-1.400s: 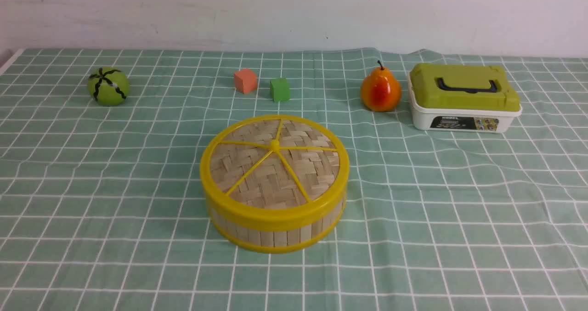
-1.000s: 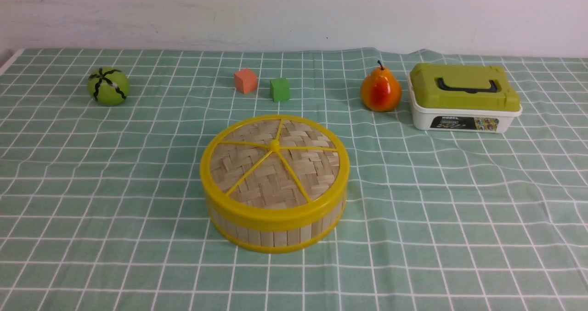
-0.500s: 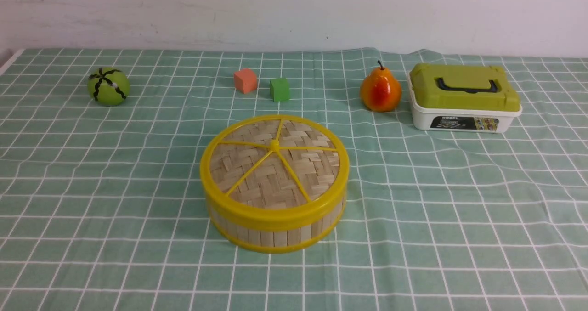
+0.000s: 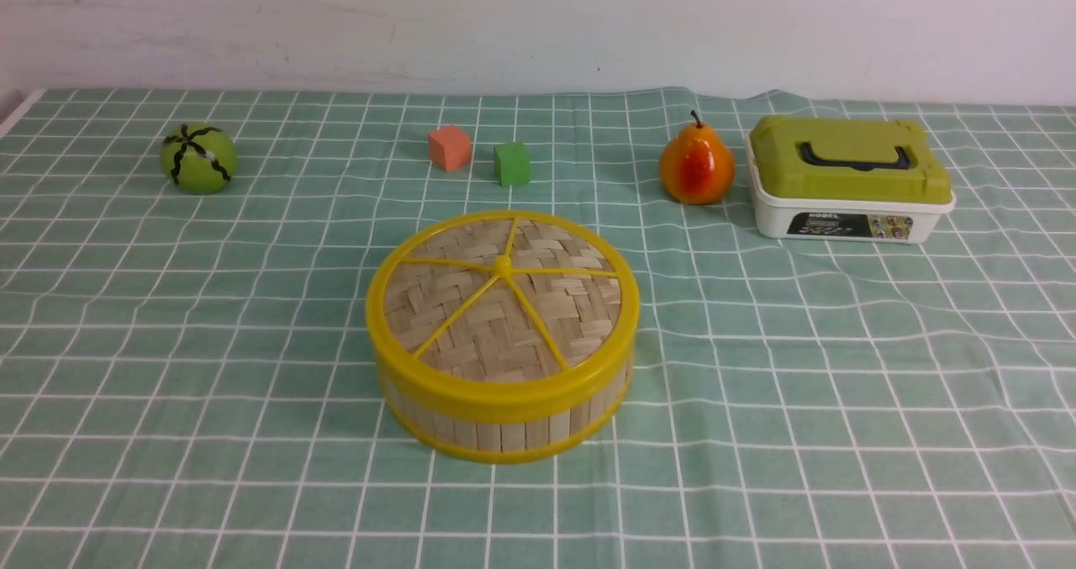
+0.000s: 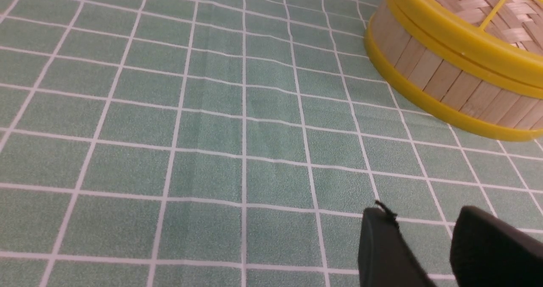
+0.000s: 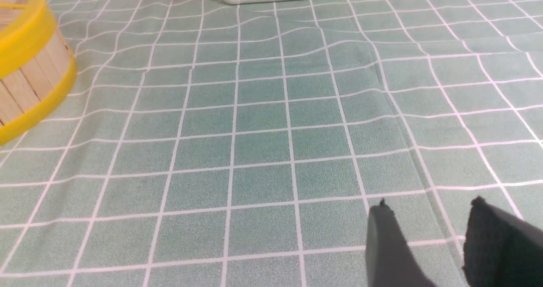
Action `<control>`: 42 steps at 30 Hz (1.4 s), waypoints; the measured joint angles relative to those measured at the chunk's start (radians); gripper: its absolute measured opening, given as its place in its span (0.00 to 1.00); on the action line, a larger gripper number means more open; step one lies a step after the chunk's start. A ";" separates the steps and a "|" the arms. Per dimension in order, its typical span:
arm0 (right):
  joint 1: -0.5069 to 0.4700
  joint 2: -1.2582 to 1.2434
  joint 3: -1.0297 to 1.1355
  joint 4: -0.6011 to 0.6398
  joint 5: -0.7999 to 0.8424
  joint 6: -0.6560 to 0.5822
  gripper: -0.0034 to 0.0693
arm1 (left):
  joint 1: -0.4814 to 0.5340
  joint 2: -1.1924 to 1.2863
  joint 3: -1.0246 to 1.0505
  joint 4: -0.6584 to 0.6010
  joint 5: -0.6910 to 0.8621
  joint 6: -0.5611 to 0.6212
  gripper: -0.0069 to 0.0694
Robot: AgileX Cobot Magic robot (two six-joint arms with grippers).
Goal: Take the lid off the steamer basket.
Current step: Use the left arm to lift the lid of the steamer
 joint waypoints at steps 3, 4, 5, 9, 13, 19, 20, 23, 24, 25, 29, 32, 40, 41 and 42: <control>0.000 0.000 0.000 0.000 0.000 0.000 0.38 | 0.000 0.000 0.000 0.000 0.000 0.000 0.40; 0.000 0.000 0.000 0.000 0.000 0.000 0.38 | 0.000 0.000 0.000 0.000 0.000 0.000 0.40; 0.000 0.000 0.000 0.000 0.000 0.000 0.38 | 0.000 0.000 0.000 0.000 0.000 0.000 0.40; 0.000 0.000 0.000 0.000 0.000 0.000 0.38 | 0.000 0.000 0.000 0.000 0.000 0.000 0.40; 0.000 0.000 0.000 0.000 0.000 0.000 0.38 | 0.000 0.000 0.000 -0.014 -0.002 0.000 0.40; 0.000 0.000 0.000 0.000 0.000 0.000 0.38 | 0.000 0.000 0.000 -0.422 -0.095 -0.188 0.40; 0.000 0.000 0.000 0.000 0.000 0.000 0.38 | 0.000 0.000 0.000 -0.443 -0.100 -0.197 0.40; 0.000 0.000 0.000 0.000 0.000 0.000 0.38 | 0.000 0.000 0.000 -0.768 -0.190 -0.312 0.40; 0.000 0.000 0.000 0.000 0.000 0.000 0.38 | 0.000 0.000 0.000 -0.846 -0.207 -0.321 0.40; 0.000 0.000 0.000 0.000 0.000 0.000 0.38 | 0.000 0.000 0.000 -0.920 -0.232 -0.323 0.40; 0.000 0.000 0.000 0.000 0.000 0.000 0.38 | 0.000 0.000 0.000 -1.023 -0.279 -0.300 0.40; 0.000 0.000 0.000 0.000 0.000 0.000 0.38 | 0.000 0.000 0.000 -1.060 -0.333 -0.267 0.40; 0.000 0.000 0.000 0.000 0.000 0.000 0.38 | 0.000 0.009 -0.242 -1.015 -0.361 -0.046 0.23; 0.000 0.000 0.000 0.000 0.000 0.000 0.38 | 0.000 0.032 -0.300 -0.989 -0.358 0.021 0.19; 0.000 0.000 0.000 0.000 0.000 0.000 0.38 | 0.000 0.062 -0.347 -0.972 -0.347 0.071 0.15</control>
